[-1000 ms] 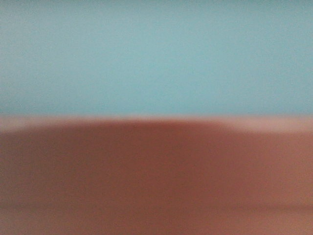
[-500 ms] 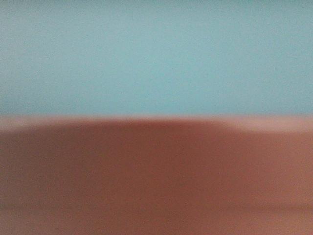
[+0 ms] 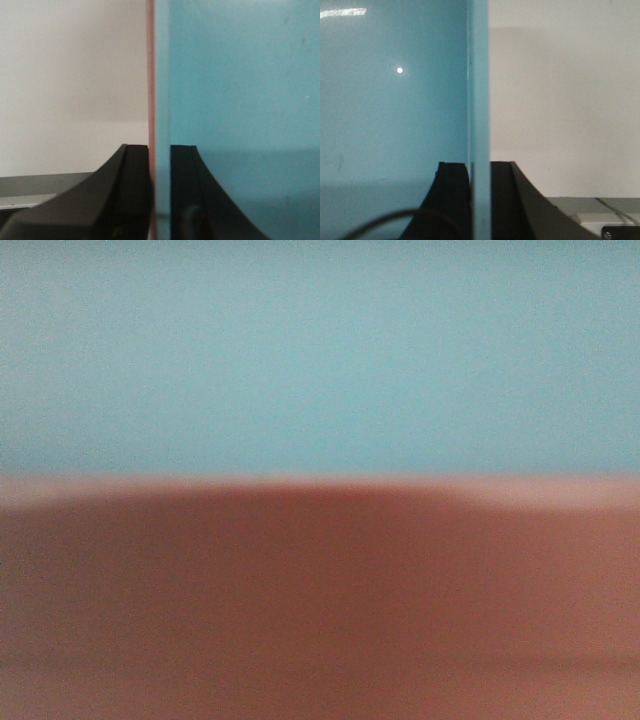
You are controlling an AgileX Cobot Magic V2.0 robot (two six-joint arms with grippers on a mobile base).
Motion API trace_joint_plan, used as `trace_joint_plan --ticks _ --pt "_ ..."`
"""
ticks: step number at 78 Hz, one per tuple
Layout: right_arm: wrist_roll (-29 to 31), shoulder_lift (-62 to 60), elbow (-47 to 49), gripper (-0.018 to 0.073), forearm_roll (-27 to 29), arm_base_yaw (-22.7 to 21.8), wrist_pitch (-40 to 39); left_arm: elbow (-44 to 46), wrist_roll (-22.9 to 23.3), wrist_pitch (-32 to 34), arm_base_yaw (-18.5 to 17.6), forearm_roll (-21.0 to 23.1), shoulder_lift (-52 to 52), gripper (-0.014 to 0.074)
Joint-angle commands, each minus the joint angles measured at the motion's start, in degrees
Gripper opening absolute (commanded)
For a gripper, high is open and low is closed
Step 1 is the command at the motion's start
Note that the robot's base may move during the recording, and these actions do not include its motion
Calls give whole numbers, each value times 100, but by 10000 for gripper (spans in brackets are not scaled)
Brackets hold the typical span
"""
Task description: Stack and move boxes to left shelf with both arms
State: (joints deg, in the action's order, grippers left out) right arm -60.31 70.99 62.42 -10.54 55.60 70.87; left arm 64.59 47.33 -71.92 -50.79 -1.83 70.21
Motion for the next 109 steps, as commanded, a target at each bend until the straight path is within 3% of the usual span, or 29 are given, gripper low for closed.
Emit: trace_joint_plan --ticks 1,109 --pt "-1 -197 170 53 -250 -2 274 188 -39 -347 -60 52 -202 -3" --pt "-1 -197 170 53 -250 -2 274 188 -39 -347 -60 52 -202 -3"
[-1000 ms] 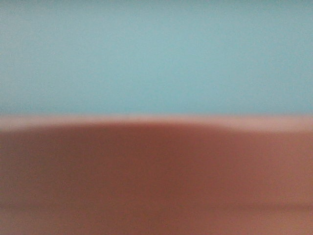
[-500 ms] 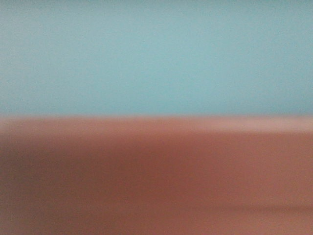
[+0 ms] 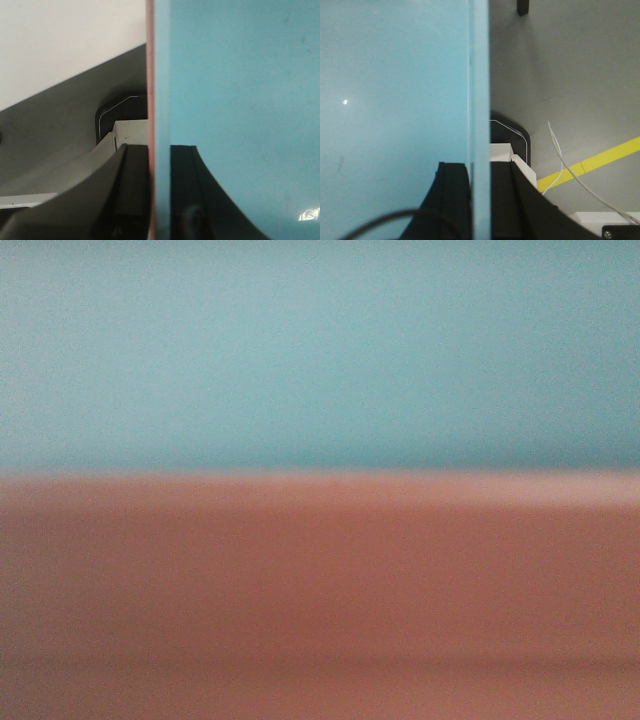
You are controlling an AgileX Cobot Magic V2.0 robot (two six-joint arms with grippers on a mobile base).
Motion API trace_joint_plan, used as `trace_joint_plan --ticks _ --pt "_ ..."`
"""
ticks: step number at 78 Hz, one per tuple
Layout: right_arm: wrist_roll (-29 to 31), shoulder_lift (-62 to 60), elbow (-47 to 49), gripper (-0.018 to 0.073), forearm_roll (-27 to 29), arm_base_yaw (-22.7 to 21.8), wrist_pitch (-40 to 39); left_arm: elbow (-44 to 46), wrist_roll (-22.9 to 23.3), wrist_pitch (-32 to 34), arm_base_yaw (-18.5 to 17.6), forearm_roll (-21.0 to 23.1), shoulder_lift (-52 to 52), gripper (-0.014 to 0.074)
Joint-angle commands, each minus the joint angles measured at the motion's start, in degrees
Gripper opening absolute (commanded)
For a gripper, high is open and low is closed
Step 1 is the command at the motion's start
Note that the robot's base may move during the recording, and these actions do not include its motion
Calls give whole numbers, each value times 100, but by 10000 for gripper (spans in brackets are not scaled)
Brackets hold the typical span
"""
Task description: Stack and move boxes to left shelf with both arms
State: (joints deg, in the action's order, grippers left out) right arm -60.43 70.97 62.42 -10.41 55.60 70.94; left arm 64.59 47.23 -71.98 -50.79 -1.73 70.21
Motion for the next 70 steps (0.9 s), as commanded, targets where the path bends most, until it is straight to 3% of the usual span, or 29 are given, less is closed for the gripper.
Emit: trace_joint_plan --ticks 1,70 --pt "11 -194 170 53 -263 -2 268 188 -30 -341 -60 43 -202 -3" --pt "11 -194 170 53 -263 -2 268 188 -30 -341 -60 43 -202 -3"
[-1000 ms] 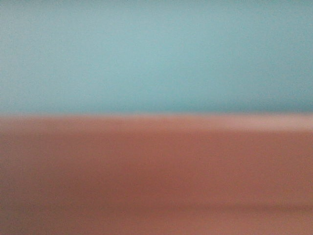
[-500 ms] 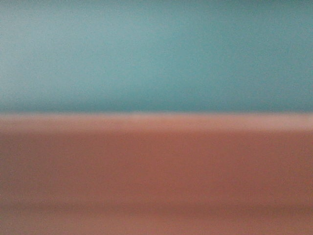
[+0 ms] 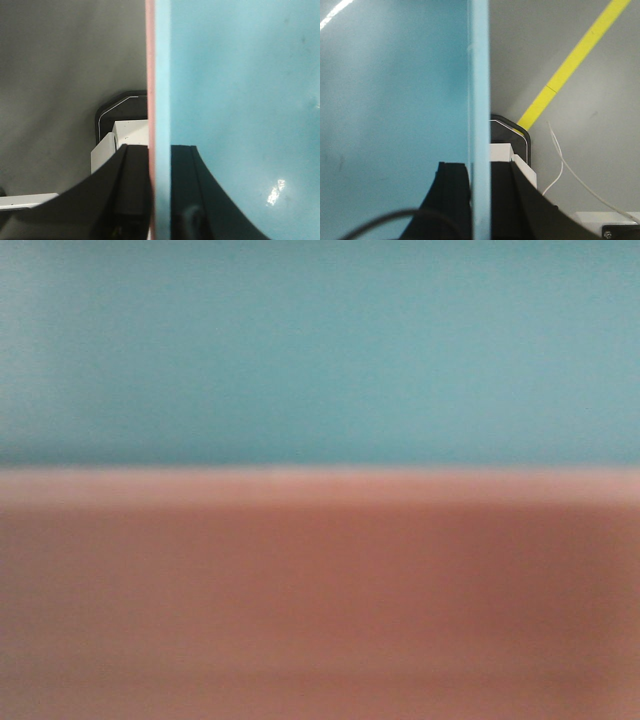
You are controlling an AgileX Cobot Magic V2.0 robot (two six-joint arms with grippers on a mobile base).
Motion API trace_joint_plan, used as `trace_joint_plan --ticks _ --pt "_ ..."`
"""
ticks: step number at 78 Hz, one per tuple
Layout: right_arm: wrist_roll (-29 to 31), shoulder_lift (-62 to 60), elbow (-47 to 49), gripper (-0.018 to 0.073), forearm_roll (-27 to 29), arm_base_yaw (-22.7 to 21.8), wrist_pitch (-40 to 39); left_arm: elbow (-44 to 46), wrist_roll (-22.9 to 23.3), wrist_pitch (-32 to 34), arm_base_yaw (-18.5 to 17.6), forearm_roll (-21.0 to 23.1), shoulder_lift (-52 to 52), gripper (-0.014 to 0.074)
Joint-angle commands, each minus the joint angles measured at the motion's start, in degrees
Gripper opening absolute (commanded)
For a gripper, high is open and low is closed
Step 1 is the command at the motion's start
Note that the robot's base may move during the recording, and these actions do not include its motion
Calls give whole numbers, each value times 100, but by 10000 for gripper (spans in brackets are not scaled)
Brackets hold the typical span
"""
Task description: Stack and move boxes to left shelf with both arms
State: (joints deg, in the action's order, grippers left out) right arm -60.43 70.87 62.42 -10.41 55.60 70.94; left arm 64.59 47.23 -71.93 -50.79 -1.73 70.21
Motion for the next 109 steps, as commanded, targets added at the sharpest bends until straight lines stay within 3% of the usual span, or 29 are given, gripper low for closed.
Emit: trace_joint_plan --ticks 1,109 --pt "11 -185 170 53 -263 -2 268 188 -30 -347 -60 43 -202 -3" --pt "11 -185 170 53 -263 -2 268 188 -30 -347 -60 43 -202 -3"
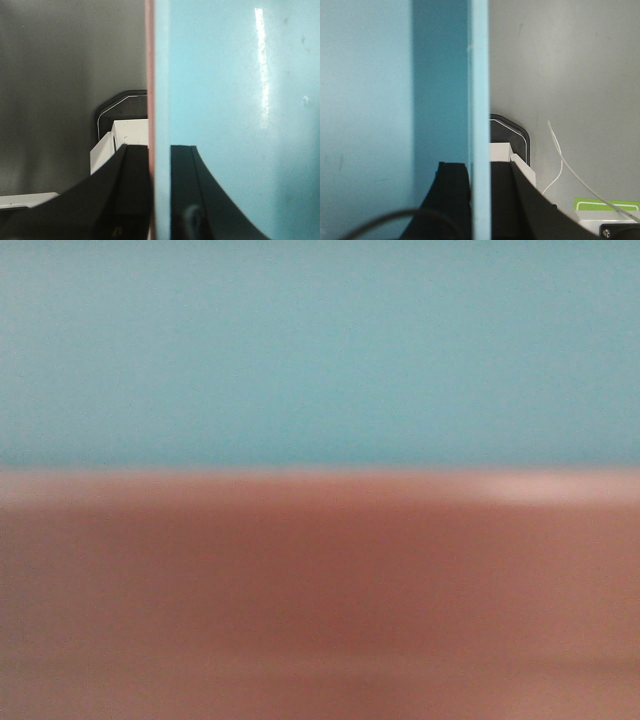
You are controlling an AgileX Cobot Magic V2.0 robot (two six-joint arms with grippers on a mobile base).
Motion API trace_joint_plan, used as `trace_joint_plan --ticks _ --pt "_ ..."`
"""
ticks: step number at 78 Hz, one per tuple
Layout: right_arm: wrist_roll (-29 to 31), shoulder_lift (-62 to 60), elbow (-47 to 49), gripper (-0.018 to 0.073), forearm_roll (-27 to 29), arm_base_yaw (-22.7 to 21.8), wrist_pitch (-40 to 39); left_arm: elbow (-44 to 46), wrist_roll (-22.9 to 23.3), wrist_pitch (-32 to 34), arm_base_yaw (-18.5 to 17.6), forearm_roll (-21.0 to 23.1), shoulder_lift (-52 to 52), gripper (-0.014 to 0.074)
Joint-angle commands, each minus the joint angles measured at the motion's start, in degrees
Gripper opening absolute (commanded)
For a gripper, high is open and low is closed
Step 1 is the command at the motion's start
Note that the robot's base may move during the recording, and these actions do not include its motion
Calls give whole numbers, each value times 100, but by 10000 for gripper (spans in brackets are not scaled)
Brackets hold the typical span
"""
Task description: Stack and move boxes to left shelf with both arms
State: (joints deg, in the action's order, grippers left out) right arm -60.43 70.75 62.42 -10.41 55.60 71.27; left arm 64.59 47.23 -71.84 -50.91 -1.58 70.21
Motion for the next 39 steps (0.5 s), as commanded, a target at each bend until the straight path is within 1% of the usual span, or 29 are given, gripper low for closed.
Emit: trace_joint_plan --ticks 1,39 --pt "11 -173 170 53 -263 -2 235 188 -30 -355 -48 28 -202 -3" --pt "11 -173 170 53 -263 -2 235 188 -30 -355 -48 28 -202 -3"
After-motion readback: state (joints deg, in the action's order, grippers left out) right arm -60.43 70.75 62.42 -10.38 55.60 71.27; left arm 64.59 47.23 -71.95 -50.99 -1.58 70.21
